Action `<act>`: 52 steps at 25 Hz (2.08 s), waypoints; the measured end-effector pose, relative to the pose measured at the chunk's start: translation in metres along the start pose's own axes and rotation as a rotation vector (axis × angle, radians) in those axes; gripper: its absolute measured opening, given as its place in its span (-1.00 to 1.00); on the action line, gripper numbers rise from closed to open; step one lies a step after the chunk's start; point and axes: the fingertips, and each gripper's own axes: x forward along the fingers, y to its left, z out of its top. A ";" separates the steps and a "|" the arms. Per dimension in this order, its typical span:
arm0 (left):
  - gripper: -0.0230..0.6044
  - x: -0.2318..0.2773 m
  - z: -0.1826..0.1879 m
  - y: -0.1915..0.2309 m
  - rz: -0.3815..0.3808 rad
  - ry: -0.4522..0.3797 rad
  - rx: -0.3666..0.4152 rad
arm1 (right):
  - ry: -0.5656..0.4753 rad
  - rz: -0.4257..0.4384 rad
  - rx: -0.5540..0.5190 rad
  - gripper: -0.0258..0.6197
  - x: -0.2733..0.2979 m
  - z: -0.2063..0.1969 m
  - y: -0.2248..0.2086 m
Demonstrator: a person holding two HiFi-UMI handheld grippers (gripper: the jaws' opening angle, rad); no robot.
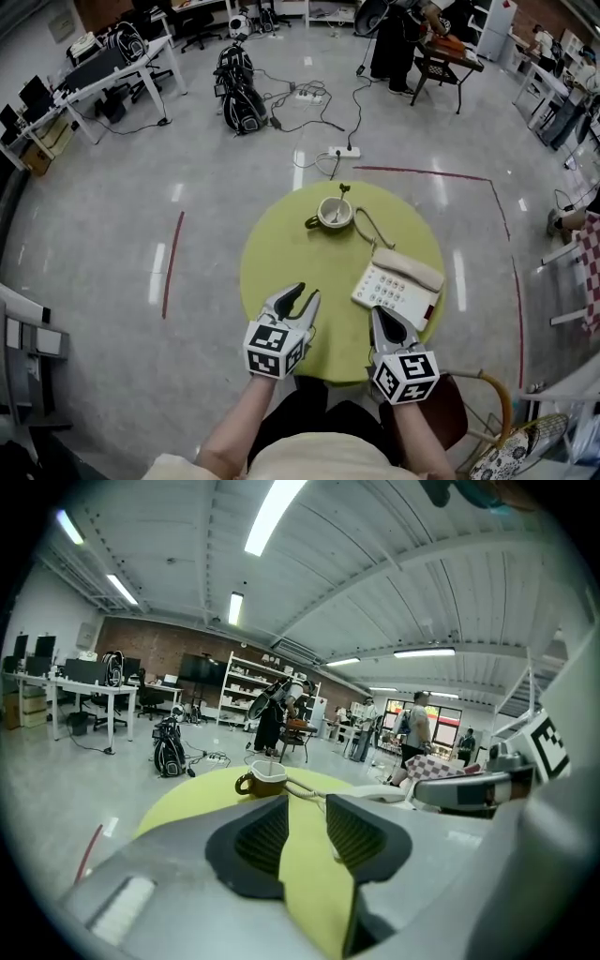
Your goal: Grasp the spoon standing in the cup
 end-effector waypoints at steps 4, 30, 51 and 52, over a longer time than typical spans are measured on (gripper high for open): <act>-0.51 0.020 0.011 0.007 -0.024 0.013 -0.002 | 0.014 -0.026 0.007 -0.92 0.011 0.007 -0.008; -0.37 0.173 0.047 0.054 0.000 0.094 0.005 | 0.081 0.031 0.043 -0.92 0.099 0.022 -0.055; -0.27 0.247 0.061 0.075 0.014 0.223 0.108 | 0.181 0.107 -0.056 -0.92 0.166 0.019 -0.066; -0.27 0.250 0.059 0.075 0.012 0.235 0.118 | 0.186 0.108 -0.054 -0.92 0.169 0.019 -0.066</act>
